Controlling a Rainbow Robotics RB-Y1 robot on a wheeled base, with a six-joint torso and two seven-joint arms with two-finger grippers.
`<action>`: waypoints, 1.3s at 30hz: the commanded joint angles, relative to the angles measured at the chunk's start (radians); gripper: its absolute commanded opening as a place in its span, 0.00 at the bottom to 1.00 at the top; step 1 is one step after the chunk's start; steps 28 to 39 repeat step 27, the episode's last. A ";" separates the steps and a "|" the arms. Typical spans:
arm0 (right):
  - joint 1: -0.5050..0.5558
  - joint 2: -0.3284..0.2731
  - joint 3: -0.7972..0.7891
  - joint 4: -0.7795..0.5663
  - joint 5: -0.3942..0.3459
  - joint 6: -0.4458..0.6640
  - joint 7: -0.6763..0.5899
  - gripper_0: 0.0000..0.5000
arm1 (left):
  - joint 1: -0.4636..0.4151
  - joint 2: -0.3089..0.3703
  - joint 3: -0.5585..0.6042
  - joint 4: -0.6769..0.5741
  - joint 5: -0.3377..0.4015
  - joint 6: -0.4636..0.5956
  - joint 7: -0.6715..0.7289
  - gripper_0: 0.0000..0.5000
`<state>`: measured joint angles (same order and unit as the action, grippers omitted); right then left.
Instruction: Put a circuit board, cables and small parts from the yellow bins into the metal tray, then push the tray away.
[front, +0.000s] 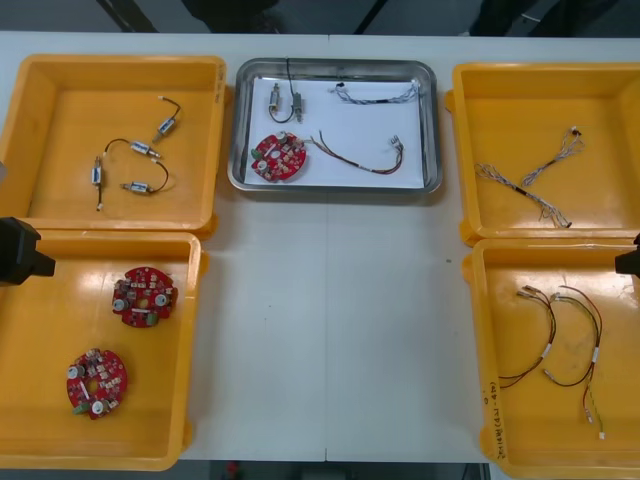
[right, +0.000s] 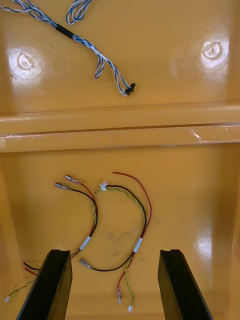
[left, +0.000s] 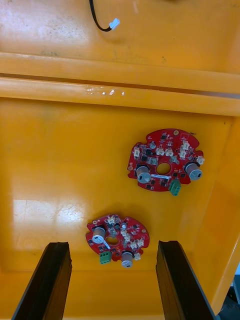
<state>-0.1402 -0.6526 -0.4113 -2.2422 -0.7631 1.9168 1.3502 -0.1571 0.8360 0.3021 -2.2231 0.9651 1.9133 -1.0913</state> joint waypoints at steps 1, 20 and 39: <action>0.028 -0.039 -0.020 -0.008 -0.004 0.003 0.043 1.00 | 0.019 0.041 0.032 -0.027 0.007 0.007 -0.038 1.00; 0.028 -0.039 -0.020 -0.008 -0.004 0.003 0.043 1.00 | 0.019 0.041 0.032 -0.027 0.007 0.007 -0.038 1.00; 0.028 -0.039 -0.020 -0.008 -0.004 0.003 0.043 1.00 | 0.019 0.041 0.032 -0.027 0.007 0.007 -0.038 1.00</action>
